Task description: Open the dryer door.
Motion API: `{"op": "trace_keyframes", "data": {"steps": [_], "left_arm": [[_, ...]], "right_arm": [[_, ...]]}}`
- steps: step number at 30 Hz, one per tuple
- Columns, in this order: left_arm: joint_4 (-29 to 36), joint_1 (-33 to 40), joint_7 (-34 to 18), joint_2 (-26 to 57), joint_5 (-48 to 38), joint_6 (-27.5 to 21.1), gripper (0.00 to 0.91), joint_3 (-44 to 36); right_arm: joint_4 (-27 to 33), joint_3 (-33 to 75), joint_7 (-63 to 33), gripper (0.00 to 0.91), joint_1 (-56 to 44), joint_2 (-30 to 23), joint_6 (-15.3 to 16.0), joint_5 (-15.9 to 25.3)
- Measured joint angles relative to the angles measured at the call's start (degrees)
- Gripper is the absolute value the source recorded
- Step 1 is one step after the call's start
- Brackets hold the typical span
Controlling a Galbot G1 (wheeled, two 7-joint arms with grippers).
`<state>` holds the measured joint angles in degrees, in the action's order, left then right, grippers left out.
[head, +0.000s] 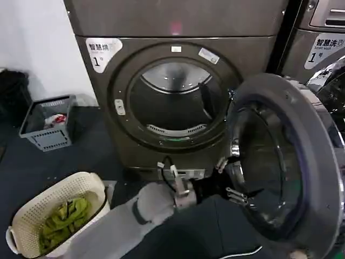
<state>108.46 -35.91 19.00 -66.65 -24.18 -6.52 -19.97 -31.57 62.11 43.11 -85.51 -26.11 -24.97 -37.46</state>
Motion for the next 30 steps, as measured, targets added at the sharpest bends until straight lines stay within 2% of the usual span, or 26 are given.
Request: {"op": "trace_keyframes", "data": {"steps": [7, 12, 15, 19, 25, 30], "left_arm": [[-2.92, 1.95, -0.03, -3.32, 1.65, 0.21, 0.907, -2.15], [-5.40, 2.96, 0.01, -6.28, 2.64, 0.47, 0.907, -3.59], [-6.47, 3.31, 0.03, -7.78, 2.88, 0.48, 0.907, -4.41], [-7.46, 3.61, 0.03, -9.05, 2.92, 0.48, 0.907, -4.89], [-9.09, 4.11, 0.10, -10.08, 3.51, 1.35, 0.907, -5.26], [-10.87, 5.00, -0.04, -11.69, 4.53, 1.66, 0.907, -5.51]], "right_arm": [[-3.92, 13.82, -11.01, 0.907, -10.39, -5.19, 1.99, 2.15], [-8.30, 20.87, -18.72, 0.907, -16.60, -9.37, 6.00, 5.73], [-13.80, 24.63, -24.10, 0.907, -20.95, -12.73, 9.46, 8.06], [-24.13, 29.52, -30.89, 0.907, -27.28, -18.68, 14.71, 11.85], [-37.05, 35.69, -34.45, 0.907, -33.98, -26.51, 19.14, 16.01], [-44.73, 38.41, -35.42, 0.907, -36.87, -31.79, 21.33, 16.82]]}}
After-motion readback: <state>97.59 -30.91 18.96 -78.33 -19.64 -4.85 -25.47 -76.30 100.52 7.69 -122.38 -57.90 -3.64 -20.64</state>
